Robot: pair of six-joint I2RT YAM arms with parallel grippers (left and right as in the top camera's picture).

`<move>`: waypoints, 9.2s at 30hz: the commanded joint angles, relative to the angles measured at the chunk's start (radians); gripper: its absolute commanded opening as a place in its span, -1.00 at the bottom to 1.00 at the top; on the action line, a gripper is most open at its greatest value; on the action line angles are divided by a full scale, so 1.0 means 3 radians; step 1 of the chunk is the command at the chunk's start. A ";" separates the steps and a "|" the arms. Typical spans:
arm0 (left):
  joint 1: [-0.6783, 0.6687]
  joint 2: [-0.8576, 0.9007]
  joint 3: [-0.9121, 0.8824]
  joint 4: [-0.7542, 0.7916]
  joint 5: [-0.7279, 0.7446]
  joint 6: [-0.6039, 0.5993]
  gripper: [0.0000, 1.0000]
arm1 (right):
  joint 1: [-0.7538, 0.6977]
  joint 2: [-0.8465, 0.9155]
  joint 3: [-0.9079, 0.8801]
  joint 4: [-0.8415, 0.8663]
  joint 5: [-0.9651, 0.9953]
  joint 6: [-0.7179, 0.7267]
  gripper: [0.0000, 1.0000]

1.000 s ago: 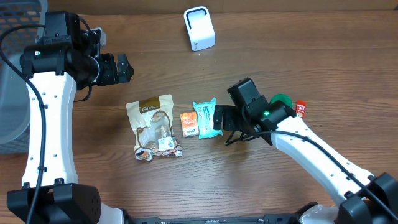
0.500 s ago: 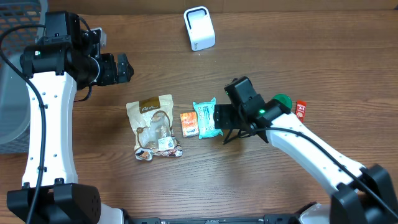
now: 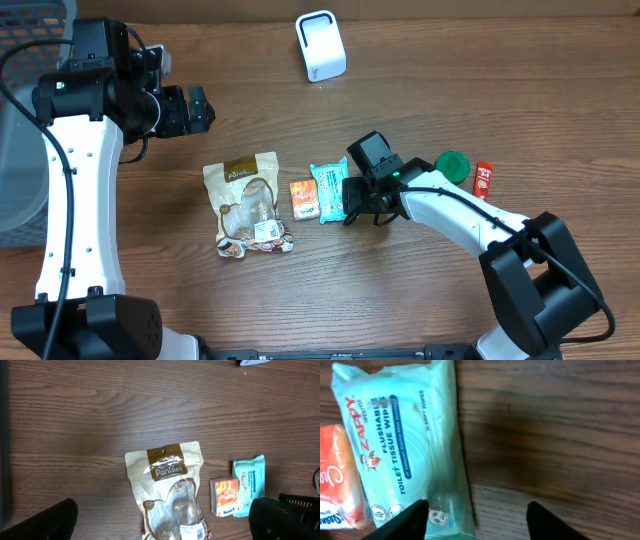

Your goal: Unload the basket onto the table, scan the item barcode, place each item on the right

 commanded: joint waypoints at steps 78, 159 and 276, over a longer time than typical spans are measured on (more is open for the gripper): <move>0.0011 0.0015 -0.0009 0.0005 -0.0008 0.0003 0.99 | 0.0315 0.0067 0.0463 -0.0379 0.0994 -0.1502 0.59; 0.0011 0.0015 -0.0009 0.0005 -0.0008 0.0003 0.99 | 0.0004 -0.0481 0.0167 0.0000 -0.0838 -0.1108 -0.93; 0.0011 0.0015 -0.0009 0.0004 -0.0008 0.0003 0.99 | -0.0229 0.0554 0.0604 -0.0662 0.0093 -0.0008 -0.21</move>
